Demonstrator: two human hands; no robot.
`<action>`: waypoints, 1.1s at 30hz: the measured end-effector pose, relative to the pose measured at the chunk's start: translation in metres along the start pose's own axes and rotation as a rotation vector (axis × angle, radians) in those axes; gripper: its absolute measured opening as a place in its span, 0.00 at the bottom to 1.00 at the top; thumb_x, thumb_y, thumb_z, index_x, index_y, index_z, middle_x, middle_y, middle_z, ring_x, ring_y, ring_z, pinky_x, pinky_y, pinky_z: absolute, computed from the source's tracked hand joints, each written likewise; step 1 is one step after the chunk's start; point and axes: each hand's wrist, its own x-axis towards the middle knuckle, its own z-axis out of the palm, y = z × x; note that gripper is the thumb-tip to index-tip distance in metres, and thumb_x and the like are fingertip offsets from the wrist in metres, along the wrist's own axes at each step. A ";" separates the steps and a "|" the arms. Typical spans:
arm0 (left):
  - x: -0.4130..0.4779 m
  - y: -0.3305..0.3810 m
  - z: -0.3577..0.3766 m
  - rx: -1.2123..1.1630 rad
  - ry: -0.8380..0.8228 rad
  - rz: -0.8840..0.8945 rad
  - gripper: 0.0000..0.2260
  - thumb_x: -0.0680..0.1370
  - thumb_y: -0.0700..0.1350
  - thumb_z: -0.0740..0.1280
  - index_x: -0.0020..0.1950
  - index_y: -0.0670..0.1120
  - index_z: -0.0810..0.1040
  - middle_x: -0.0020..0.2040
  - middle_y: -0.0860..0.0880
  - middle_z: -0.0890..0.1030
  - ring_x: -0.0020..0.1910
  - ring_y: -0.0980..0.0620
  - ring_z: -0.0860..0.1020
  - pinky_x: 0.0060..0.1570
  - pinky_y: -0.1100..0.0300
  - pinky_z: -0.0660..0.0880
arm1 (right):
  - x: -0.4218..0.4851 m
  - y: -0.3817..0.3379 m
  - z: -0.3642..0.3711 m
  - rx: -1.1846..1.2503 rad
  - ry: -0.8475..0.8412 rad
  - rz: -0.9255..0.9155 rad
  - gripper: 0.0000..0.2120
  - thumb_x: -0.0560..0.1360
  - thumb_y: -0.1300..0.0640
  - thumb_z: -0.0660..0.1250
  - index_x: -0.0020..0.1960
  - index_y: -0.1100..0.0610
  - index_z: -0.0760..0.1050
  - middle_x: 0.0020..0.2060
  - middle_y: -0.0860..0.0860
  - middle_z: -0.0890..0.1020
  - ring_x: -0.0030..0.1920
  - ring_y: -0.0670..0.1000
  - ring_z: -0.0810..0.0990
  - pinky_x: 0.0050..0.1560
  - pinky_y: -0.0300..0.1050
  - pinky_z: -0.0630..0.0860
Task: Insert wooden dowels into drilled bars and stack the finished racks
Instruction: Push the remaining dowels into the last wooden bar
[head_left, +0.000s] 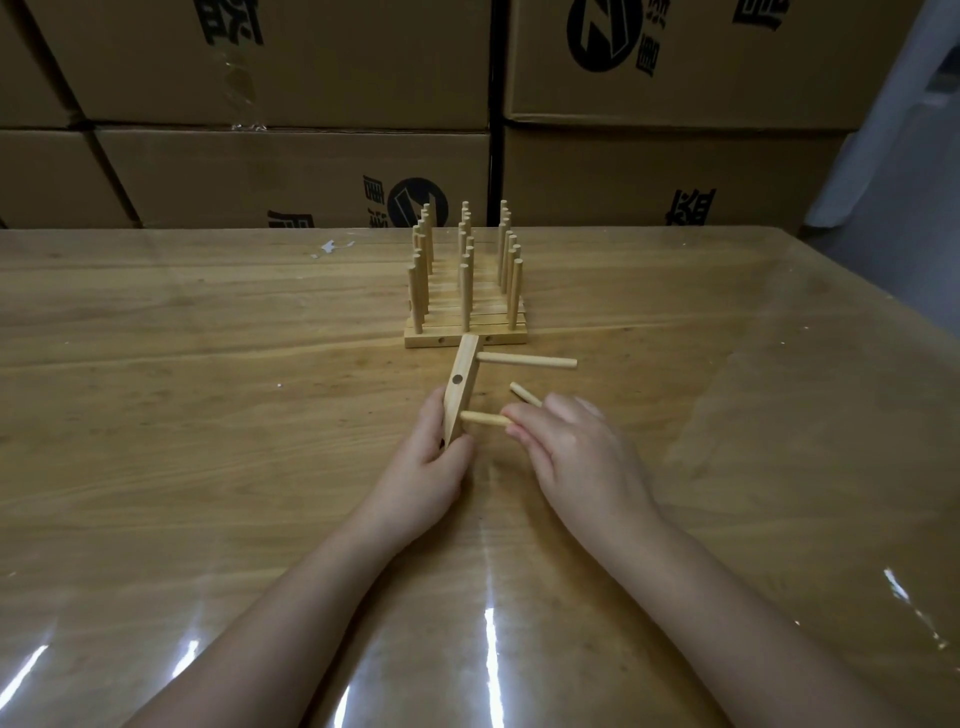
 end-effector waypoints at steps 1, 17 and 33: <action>0.000 0.001 0.001 0.001 0.010 -0.002 0.19 0.80 0.36 0.59 0.62 0.59 0.68 0.30 0.60 0.75 0.33 0.47 0.71 0.51 0.34 0.70 | 0.000 0.000 0.000 0.003 -0.003 0.000 0.06 0.75 0.59 0.68 0.51 0.56 0.81 0.35 0.53 0.77 0.37 0.55 0.76 0.31 0.44 0.69; -0.003 0.001 0.004 0.160 0.020 0.095 0.21 0.78 0.33 0.59 0.66 0.51 0.67 0.51 0.62 0.74 0.46 0.68 0.74 0.50 0.75 0.67 | -0.001 -0.002 -0.003 0.132 -0.112 0.070 0.10 0.78 0.57 0.62 0.55 0.55 0.80 0.47 0.50 0.82 0.50 0.52 0.79 0.47 0.47 0.75; -0.006 0.002 0.004 0.363 0.002 0.144 0.26 0.79 0.38 0.61 0.75 0.46 0.58 0.60 0.50 0.75 0.57 0.53 0.74 0.59 0.58 0.70 | 0.001 0.005 -0.005 0.742 -0.375 0.596 0.13 0.78 0.50 0.61 0.41 0.48 0.82 0.41 0.40 0.80 0.48 0.40 0.75 0.43 0.36 0.68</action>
